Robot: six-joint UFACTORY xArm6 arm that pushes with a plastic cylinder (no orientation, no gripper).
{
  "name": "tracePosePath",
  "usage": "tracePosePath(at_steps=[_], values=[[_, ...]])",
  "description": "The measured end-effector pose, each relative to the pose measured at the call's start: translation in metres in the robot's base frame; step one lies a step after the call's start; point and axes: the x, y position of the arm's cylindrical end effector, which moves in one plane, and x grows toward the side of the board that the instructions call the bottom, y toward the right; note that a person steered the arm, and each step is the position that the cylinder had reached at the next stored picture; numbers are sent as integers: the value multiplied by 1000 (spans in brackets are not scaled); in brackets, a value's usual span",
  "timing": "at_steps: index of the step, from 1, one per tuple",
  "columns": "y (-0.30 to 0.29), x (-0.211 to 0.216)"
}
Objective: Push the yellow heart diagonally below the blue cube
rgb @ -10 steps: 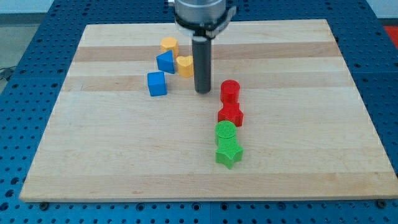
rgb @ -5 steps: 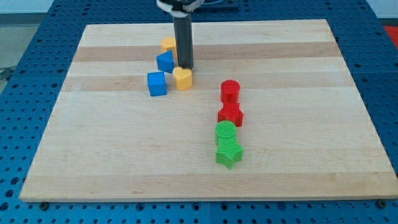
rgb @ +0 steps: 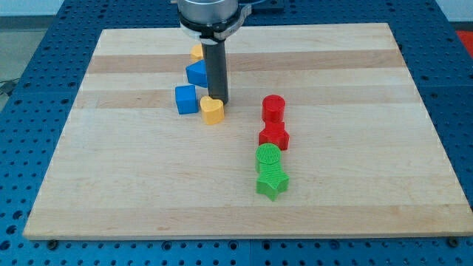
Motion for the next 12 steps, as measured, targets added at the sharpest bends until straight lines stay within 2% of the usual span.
tracePosePath(at_steps=[3, 5, 8, 12], values=[[-4, 3], [37, -38], [38, 21], [9, 25]])
